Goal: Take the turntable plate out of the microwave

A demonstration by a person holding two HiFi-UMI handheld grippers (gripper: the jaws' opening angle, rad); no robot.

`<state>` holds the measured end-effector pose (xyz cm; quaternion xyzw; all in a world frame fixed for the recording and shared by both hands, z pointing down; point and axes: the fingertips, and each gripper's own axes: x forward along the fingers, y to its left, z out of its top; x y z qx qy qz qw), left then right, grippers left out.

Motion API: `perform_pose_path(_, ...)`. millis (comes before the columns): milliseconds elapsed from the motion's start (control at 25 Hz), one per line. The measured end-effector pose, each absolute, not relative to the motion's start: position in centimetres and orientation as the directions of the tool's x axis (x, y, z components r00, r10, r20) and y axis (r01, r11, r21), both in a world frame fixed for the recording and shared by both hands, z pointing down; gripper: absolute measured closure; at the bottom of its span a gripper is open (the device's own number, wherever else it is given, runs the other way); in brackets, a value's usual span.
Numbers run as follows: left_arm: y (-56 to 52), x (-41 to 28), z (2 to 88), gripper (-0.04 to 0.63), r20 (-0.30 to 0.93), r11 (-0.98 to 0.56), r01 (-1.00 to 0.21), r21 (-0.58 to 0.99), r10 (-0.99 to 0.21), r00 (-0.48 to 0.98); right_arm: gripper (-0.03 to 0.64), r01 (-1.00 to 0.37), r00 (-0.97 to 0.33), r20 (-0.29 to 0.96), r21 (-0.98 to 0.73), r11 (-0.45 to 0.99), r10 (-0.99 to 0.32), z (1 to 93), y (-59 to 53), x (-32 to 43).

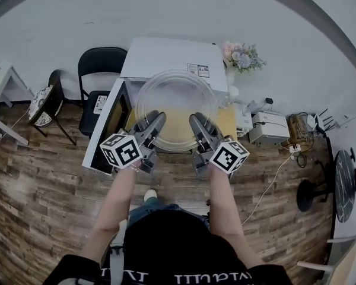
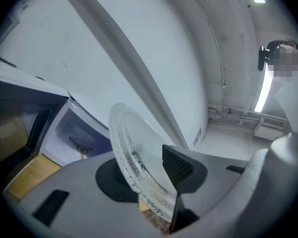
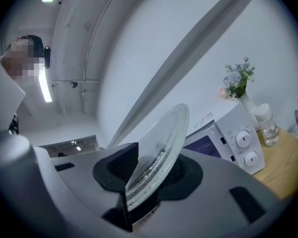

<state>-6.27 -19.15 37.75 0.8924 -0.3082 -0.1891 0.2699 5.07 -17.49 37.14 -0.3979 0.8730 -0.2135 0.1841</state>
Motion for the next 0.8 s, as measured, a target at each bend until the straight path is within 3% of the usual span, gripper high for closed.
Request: perform_pose_path(800, -23.8, -7.3, 29.7, 0.453, -0.328, -0.810, -0.412, 0.417, -0.557, 0.763, 0.480, -0.697, -0.565, -0.301, -0.324, 0.640, -0.768, 29.1, -21.2, 3.8)
